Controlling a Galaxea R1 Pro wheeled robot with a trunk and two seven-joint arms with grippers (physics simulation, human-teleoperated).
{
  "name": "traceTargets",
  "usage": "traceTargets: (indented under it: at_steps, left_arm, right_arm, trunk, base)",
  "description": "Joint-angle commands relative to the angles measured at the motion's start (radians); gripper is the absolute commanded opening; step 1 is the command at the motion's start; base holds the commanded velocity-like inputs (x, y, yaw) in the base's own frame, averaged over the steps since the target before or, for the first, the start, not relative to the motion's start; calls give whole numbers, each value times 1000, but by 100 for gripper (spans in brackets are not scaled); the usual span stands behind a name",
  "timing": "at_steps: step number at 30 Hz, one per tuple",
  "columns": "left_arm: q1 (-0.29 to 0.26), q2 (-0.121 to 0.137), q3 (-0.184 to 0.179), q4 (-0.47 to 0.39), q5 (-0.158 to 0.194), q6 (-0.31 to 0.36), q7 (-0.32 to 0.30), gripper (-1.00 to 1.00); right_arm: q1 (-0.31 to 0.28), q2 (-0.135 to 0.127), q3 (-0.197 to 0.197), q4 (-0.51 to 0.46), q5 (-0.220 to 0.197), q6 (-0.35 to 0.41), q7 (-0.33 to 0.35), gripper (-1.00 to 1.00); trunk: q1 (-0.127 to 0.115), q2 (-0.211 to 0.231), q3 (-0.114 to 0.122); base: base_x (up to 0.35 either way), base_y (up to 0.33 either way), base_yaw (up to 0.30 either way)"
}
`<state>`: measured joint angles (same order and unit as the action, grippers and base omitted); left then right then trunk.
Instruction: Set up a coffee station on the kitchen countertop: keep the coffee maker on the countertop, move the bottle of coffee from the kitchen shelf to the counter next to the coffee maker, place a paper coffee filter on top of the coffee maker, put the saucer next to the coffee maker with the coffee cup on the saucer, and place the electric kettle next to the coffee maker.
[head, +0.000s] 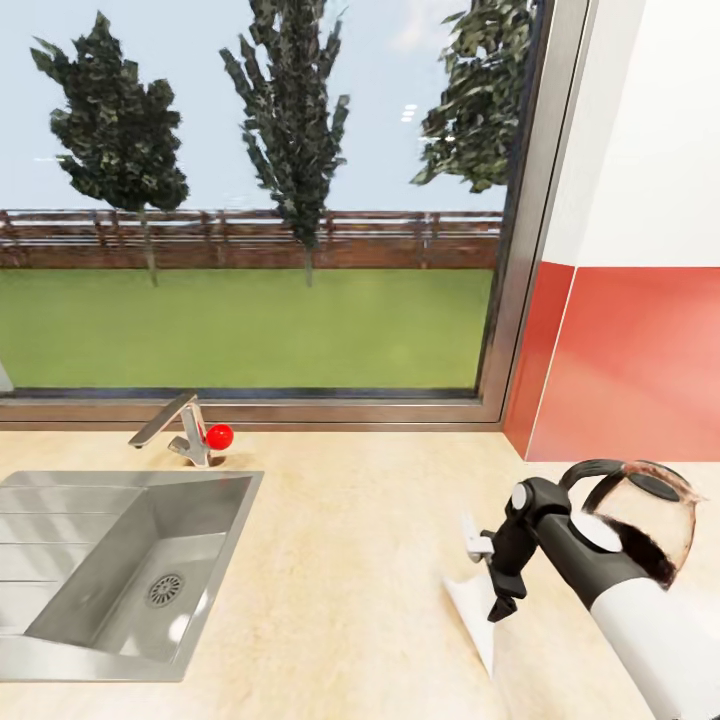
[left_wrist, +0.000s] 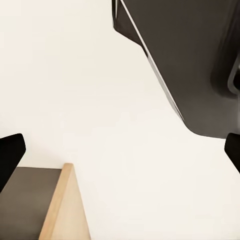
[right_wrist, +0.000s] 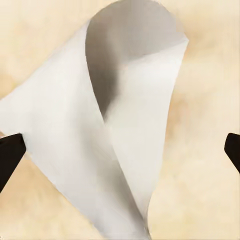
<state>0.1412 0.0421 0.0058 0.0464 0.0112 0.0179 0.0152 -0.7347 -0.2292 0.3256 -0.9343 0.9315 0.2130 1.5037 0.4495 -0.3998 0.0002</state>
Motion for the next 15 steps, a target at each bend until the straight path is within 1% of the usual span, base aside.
traceTargets:
  at_steps: [1,4,15]
  left_arm:
    - [1,-1,0,0,1,2,2,100]
    - [2,-3,0,0,2,1,2,100]
    - [6,-7,0,0,3,0,0,100]
  right_arm:
    - [0,0,2,12,3,-8,1,100]
    - [0,1,2,26,1,-46,2,100]
    - [0,6,4,25,-4,-85,10,100]
  trunk:
    - [0,0,0]
    - [0,0,0]
    - [0,0,0]
  base:
    - [0,0,0]
    - [0,0,0]
    - [0,0,0]
